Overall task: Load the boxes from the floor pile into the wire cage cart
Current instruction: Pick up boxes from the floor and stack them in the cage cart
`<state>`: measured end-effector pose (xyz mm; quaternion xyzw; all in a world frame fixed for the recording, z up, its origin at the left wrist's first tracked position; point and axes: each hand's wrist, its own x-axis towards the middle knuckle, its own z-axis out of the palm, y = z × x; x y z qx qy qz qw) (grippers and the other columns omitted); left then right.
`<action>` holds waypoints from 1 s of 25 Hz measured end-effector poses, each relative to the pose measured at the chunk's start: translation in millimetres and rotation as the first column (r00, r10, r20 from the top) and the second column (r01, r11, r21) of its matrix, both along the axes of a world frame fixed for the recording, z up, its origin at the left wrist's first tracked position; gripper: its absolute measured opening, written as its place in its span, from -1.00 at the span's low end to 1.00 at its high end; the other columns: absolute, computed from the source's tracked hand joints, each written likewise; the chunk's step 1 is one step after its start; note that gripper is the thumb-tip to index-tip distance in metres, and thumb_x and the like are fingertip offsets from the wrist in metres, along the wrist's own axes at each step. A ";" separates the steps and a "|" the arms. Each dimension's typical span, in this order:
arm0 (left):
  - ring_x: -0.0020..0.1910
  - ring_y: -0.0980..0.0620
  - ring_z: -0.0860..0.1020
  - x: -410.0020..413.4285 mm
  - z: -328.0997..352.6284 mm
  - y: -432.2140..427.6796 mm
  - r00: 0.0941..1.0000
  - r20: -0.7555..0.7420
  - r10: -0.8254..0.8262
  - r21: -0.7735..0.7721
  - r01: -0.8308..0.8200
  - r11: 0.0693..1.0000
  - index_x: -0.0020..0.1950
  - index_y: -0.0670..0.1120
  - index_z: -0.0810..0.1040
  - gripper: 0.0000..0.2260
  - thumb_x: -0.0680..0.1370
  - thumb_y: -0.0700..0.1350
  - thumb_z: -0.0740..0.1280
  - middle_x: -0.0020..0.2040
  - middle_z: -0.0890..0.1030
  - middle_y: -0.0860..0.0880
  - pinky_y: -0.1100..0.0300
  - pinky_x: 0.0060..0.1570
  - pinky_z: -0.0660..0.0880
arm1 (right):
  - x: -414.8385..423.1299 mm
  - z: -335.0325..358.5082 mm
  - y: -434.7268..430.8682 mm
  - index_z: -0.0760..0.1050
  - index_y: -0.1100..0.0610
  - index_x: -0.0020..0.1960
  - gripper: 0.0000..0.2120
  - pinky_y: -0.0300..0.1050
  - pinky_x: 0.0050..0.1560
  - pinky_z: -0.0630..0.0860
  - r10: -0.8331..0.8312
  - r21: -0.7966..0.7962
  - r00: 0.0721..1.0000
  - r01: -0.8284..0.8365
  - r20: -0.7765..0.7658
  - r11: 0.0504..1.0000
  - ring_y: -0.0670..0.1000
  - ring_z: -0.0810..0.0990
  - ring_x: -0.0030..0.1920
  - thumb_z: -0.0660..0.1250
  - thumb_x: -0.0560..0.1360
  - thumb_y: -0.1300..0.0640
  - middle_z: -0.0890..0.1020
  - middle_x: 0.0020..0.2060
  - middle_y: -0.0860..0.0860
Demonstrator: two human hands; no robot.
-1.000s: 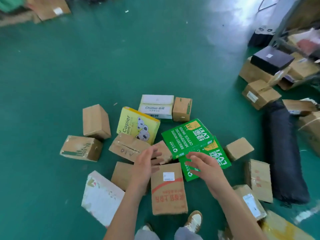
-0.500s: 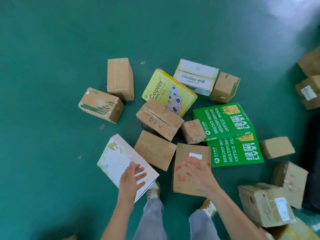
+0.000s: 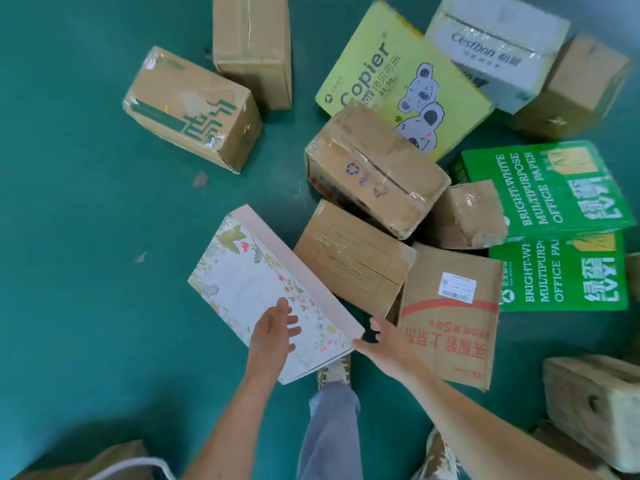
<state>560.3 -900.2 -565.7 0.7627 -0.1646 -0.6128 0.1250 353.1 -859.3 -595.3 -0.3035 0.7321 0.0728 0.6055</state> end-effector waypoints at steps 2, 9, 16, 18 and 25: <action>0.08 0.00 0.65 7.9 -34.0 -6.2 1.000 0.006 -0.014 -0.005 0.014 1.000 0.24 -0.07 0.55 -0.59 0.68 0.19 0.12 0.13 0.64 -0.01 -0.07 0.14 0.58 | 6.7 -46.2 -1.8 0.12 0.17 0.61 -0.18 -0.03 0.42 0.31 0.075 0.003 0.996 -0.075 -0.044 0.997 0.08 0.33 0.50 0.44 0.50 -0.03 0.28 0.55 0.07; 0.06 0.05 0.65 24.7 -84.8 -16.0 0.992 0.032 -0.120 0.002 0.120 0.993 0.16 0.00 0.56 -0.68 0.68 0.18 0.14 0.12 0.64 0.01 -0.11 0.21 0.56 | 25.4 -133.2 0.9 0.35 0.13 0.25 -0.45 -0.09 -0.03 0.52 0.306 0.120 0.951 -0.299 -0.039 0.947 0.06 0.56 0.06 0.48 0.35 0.05 0.50 0.08 0.02; 0.09 0.12 0.61 -6.2 -10.0 -58.0 0.868 0.147 -0.474 -0.171 0.494 0.853 0.15 0.07 0.56 -0.87 0.66 -0.01 0.25 0.12 0.64 0.09 0.03 0.18 0.55 | 14.4 -37.0 -31.3 0.43 0.07 0.15 -0.56 -0.08 -0.11 0.57 0.169 -0.130 0.985 -0.172 -0.033 0.977 0.01 0.56 -0.05 0.45 0.32 0.04 0.52 0.00 -0.01; 0.17 0.13 0.56 -27.2 24.6 -76.5 0.756 0.233 -0.612 -0.262 0.655 0.709 0.24 0.00 0.55 -0.80 0.63 -0.12 0.29 0.17 0.61 0.12 0.17 0.19 0.48 | -7.4 4.9 -40.7 0.39 -0.01 0.31 -0.40 -0.14 -0.06 0.55 0.100 -0.205 0.995 -0.102 -0.018 0.973 0.01 0.57 0.04 0.46 0.30 0.04 0.53 0.09 -0.04; 0.64 -0.10 -0.21 -138.5 129.7 -97.8 -0.248 0.434 -0.866 -0.003 0.961 -0.277 0.66 0.06 -0.03 -0.14 0.43 -0.04 0.34 0.67 -0.10 -0.06 -0.25 0.55 -0.20 | -119.9 176.5 10.4 0.42 0.01 0.25 -0.49 -0.07 0.01 0.53 0.088 -0.251 0.979 -0.133 -0.185 0.959 0.03 0.54 0.07 0.50 0.36 -0.05 0.53 0.07 -0.05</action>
